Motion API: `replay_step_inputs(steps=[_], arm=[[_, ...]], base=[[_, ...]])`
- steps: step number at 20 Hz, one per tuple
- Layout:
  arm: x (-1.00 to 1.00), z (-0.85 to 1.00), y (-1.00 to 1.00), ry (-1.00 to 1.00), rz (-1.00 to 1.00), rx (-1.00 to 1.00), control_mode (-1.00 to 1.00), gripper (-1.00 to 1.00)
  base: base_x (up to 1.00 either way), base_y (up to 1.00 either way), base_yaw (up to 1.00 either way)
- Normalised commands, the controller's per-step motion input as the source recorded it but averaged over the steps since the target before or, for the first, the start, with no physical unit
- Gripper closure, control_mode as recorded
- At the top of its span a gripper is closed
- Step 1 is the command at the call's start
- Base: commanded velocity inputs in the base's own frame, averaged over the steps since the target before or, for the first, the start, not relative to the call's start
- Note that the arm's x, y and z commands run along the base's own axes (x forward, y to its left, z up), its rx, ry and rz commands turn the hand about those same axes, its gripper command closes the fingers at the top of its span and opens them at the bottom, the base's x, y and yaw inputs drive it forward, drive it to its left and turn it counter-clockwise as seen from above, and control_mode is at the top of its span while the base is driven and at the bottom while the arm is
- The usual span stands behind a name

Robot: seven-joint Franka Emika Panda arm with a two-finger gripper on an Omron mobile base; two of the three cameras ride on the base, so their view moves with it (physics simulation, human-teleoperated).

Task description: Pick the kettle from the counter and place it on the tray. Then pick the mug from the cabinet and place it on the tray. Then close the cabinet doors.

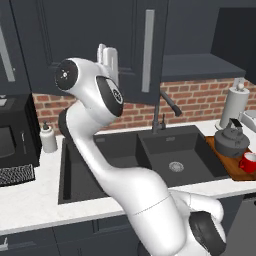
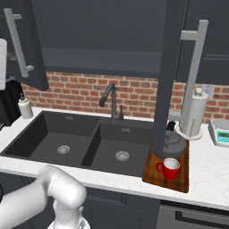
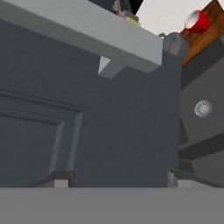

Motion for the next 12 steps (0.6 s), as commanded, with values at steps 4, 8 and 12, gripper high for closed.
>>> replay_step_inputs(steps=[4, 8, 12], arm=[[0.65, 0.04, -0.33, 0.03, 0.0, 0.1, -1.0, -1.0], [0.7, 0.0, -0.37, 0.02, 0.0, 0.09, -1.0, -1.0], [0.6, -0.01, -0.36, 0.0, 0.02, 0.07, -1.0, -1.0]], base=[[0.0, 0.0, 0.0], [0.0, 0.0, 0.0], [0.0, 0.0, 0.0]])
